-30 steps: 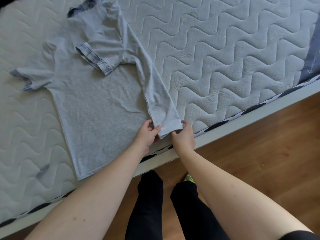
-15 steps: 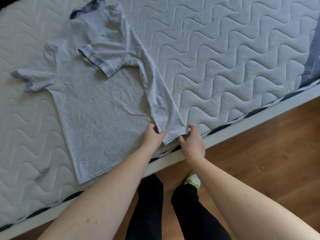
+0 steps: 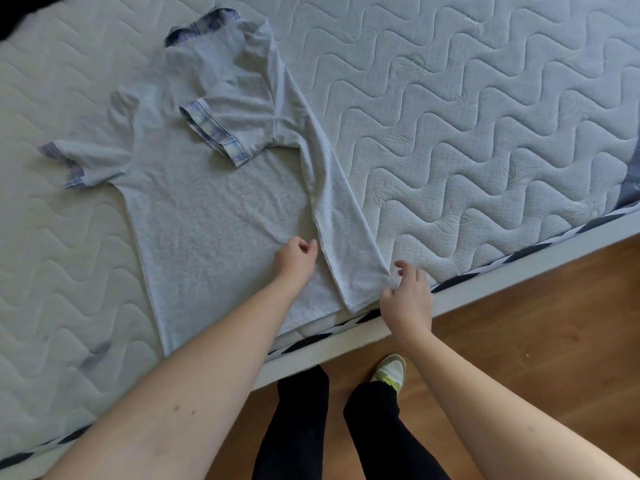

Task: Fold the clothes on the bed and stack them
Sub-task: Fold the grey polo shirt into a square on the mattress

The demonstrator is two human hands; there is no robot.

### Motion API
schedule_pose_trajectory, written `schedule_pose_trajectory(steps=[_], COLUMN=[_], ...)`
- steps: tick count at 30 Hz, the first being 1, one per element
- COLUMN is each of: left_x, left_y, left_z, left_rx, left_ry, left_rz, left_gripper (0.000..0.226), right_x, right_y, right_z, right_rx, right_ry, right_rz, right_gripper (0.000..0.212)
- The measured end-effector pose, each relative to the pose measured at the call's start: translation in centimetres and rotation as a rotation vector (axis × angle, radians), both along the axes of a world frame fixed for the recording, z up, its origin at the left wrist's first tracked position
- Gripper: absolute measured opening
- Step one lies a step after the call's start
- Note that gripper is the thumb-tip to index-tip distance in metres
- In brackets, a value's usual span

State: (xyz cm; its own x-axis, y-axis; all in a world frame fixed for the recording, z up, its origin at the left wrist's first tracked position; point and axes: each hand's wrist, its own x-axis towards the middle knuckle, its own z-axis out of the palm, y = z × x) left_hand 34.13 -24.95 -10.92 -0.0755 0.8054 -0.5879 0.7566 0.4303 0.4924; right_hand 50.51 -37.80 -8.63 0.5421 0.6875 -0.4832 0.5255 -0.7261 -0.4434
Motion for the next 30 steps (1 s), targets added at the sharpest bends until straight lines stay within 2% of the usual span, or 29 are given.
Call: schedule_pose_trajectory(steps=[5, 10, 12, 15, 17, 19, 20, 23, 26, 28, 30], left_x=[-4.2, -7.3, -7.7, -8.0, -8.4, -8.9, -9.0, -10.3, -12.5, -13.4, -13.4], left_y=[8.3, 17.3, 20.7, 25.1, 27.0, 28.4, 28.9, 29.9, 30.2, 30.0, 29.8], left_z=[-0.4, -0.4, -0.4, -0.1, 0.0, -0.2, -0.2, 0.8, 2.0, 1.9, 1.3], left_rx=[0.144, 0.265, 0.222, -0.007, -0.159, -0.202, -0.161, 0.191, 0.454, 0.474, 0.389], left_ry=[-0.058, -0.014, -0.065, -0.364, -0.503, -0.525, -0.51, -0.428, -0.201, -0.164, -0.13], left_rz=[0.252, 0.376, 0.496, 0.723, 0.767, 0.734, 0.7, 0.521, 0.285, 0.178, 0.164], left_gripper=[0.027, 0.05, 0.058, 0.059, 0.057, 0.056, 0.055, 0.045, 0.048, 0.056, 0.064], right_x=[-1.5, -4.1, -5.0, -6.0, -6.3, -6.4, -6.5, -6.6, -6.9, -7.1, -7.3], right_y=[5.2, 10.9, 12.8, 15.0, 15.9, 16.5, 16.7, 17.0, 17.0, 16.7, 16.5], right_z=[0.6, 0.0, -0.2, -0.6, -0.9, -1.1, -1.1, -1.2, -1.2, -1.4, -1.5], right_rx=[0.076, 0.129, 0.138, 0.146, 0.135, 0.125, 0.122, 0.128, 0.091, 0.011, -0.042], right_ry=[-0.02, 0.05, 0.062, 0.071, 0.07, 0.075, 0.077, 0.055, -0.019, -0.068, -0.134], right_rz=[0.103, 0.245, 0.283, 0.3, 0.298, 0.275, 0.259, 0.256, 0.324, 0.386, 0.423], right_gripper=[0.054, 0.058, 0.06, 0.063, 0.064, 0.065, 0.065, 0.065, 0.062, 0.06, 0.056])
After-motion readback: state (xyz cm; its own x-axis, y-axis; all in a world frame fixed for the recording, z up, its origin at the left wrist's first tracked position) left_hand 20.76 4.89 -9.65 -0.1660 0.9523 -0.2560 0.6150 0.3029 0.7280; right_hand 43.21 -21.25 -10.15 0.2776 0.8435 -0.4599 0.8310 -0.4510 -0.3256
